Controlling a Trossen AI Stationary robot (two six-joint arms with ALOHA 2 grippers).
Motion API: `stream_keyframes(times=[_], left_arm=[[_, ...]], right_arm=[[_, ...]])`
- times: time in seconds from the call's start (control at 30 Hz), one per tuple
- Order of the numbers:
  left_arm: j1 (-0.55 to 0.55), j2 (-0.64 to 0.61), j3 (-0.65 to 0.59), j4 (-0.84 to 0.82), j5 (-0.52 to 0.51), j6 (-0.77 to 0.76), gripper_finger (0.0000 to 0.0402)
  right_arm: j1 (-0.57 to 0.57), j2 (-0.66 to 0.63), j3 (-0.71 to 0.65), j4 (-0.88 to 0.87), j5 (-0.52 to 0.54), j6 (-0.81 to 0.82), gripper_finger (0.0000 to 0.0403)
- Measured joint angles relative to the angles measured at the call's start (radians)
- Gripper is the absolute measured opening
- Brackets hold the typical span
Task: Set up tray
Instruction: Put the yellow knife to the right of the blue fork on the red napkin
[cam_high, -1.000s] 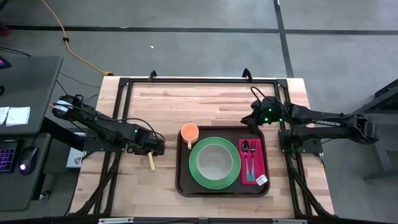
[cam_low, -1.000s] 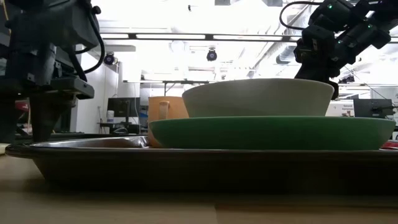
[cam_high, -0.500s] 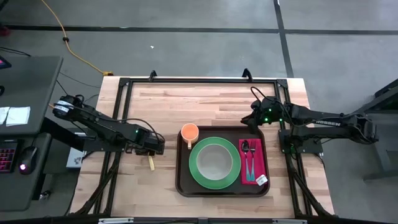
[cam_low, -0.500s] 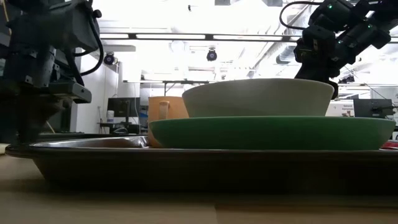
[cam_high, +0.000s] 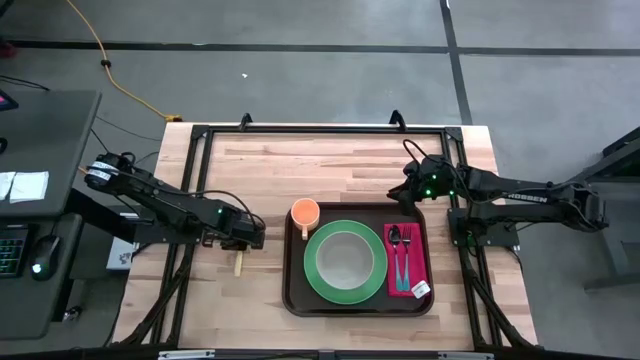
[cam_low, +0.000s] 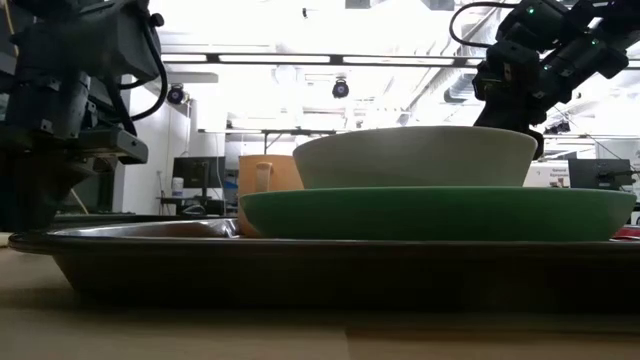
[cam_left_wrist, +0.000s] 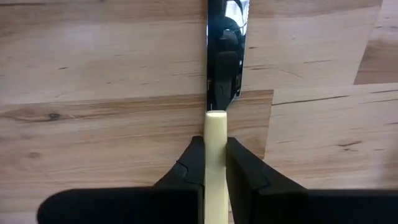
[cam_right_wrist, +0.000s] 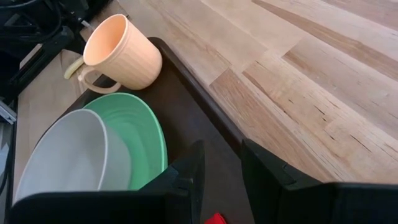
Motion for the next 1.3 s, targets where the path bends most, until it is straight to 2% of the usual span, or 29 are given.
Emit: stream_keyframes(times=[0.47, 1.0, 1.3], left_arm=[[-0.001, 0.006, 0.044, -0.062, -0.027, 0.034, 0.0049], [-0.001, -0.015, 0.044, -0.057, -0.037, 0.045, 0.0046], [-0.001, -0.07, 0.042, -0.058, -0.136, 0.052, 0.0046]], right_arm=[[0.0, 0.0, 0.0, 0.0, 0.016, 0.0, 0.0083], [0.0, 0.0, 0.0, 0.0, 0.015, 0.0, 0.0083], [0.0, 0.0, 0.0, 0.0, 0.015, 0.0, 0.0083]])
